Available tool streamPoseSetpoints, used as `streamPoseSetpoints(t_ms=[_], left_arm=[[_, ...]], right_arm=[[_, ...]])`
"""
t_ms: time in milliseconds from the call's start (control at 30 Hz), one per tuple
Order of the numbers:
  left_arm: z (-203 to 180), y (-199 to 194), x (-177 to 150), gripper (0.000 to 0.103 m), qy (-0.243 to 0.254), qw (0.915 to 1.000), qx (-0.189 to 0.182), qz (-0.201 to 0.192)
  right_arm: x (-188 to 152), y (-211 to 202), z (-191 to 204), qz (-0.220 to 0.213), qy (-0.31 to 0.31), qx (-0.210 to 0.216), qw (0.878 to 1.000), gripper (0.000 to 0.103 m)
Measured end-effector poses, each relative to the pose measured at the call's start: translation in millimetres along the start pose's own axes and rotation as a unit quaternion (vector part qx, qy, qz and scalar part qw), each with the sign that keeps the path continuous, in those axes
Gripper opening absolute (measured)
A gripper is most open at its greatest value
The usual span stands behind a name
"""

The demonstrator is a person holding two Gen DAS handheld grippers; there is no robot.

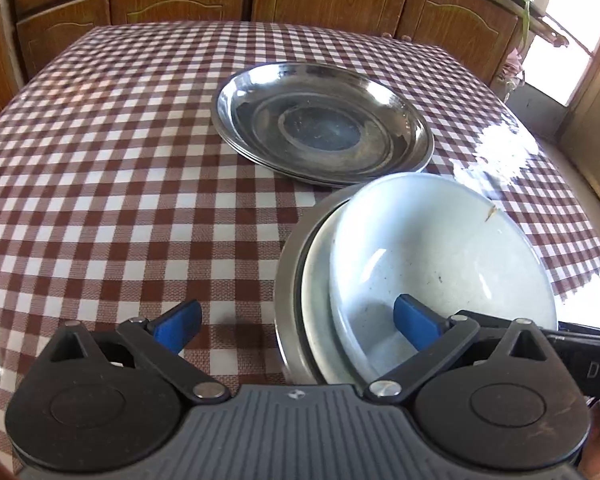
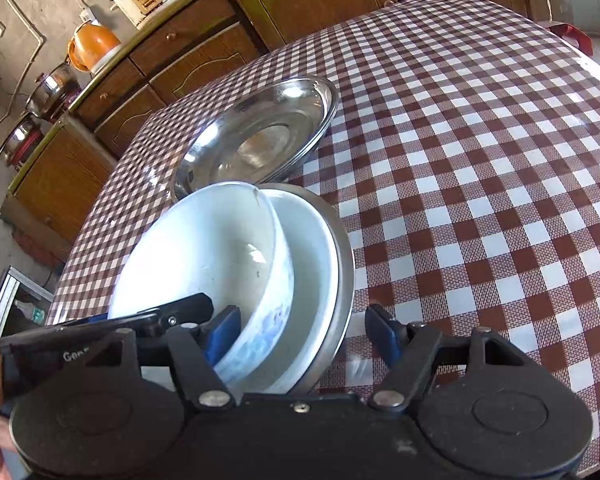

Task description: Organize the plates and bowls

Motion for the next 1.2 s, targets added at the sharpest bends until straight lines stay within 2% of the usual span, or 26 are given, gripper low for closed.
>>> streamPoseSetpoints(t_ms=[167,200,233,267,333,433,733,1200], left_arm=[[-1.5,0.2,-2.3,0.103,-0.013,0.9999,-0.001,-0.001],[-1.2,-1.3,-3.2,0.103,-0.013,0.9999,-0.001,-0.001],[-2.8,-1.4,-3.0,0.098,-0.011,0.9999,-0.007,-0.003],[-4.9,-3.2,-3.3,0.093,-0.010,0.9997,-0.022,-0.004],[-13.9,-5.3,-2.0,0.064,-0.009,0.9987,-0.051,-0.008],[-21.4,-4.1,-0.7,0.064,-0.006,0.9991,-0.038,-0.017],[-16.4,-5.4,-4.1,0.064,-0.025,0.9986,-0.045,-0.010],[-5.7,-70.4,-15.0,0.064,-0.020,0.9985,-0.036,-0.037]], right_arm=[[-1.8,-1.8,-0.8,-0.005,0.001,0.006,1.000,0.082],[-1.9,-0.8,0.9,-0.006,0.003,0.012,1.000,0.074],[-2.7,-1.6,2.0,-0.006,0.003,0.020,1.000,0.062],[-2.9,-1.4,3.9,-0.004,0.003,0.030,1.000,0.062],[-1.7,-1.3,6.4,-0.005,0.002,0.024,1.000,0.061],[-0.2,0.2,5.3,-0.004,0.013,0.025,1.000,0.058],[-4.4,-2.4,9.6,-0.014,-0.004,0.017,1.000,0.058],[-1.2,-26.9,32.5,-0.024,-0.023,0.031,0.999,0.058]])
Point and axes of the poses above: each gripper's, at about its wrist camera, not at the fingertips, and y roughly the way its jaws point, z to its left, x to its top, the point moved 7 cm from there along y, roughly the way its jaws point, and after that the axes turned 6 degrees about -y, right-handed, at the moved point
